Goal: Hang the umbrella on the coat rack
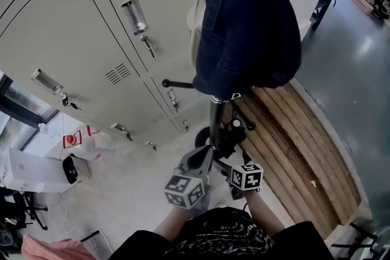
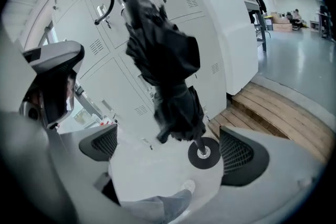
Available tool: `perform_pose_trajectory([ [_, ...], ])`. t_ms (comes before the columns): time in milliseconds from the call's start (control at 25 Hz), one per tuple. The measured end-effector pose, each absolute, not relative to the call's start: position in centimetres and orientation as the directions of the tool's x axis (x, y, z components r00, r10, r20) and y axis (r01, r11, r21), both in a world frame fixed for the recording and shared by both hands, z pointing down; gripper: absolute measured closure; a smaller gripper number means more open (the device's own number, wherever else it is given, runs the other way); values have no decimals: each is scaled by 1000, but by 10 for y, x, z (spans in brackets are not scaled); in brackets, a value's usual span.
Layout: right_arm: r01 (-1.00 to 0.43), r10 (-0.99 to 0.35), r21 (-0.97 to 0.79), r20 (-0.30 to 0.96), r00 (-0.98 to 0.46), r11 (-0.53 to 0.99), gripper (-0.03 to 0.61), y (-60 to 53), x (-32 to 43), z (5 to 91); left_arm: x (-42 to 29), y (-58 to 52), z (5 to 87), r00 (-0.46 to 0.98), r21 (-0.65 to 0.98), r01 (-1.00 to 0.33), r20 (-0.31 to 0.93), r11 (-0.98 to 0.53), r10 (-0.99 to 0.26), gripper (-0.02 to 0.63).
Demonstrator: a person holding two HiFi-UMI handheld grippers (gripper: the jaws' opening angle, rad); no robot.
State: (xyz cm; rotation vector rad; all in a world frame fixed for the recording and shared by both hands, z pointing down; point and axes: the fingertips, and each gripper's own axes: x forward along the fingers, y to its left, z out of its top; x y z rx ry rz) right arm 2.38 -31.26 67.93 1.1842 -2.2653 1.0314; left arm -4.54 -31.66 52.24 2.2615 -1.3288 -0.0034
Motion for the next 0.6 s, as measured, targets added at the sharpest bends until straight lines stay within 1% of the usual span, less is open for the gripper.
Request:
perform_pose_trajectory([
  [600, -793, -499, -414, 621, -605, 447, -5, -295, 19, 676, -47, -311, 524, 516, 412, -824, 262, -389, -816, 603],
])
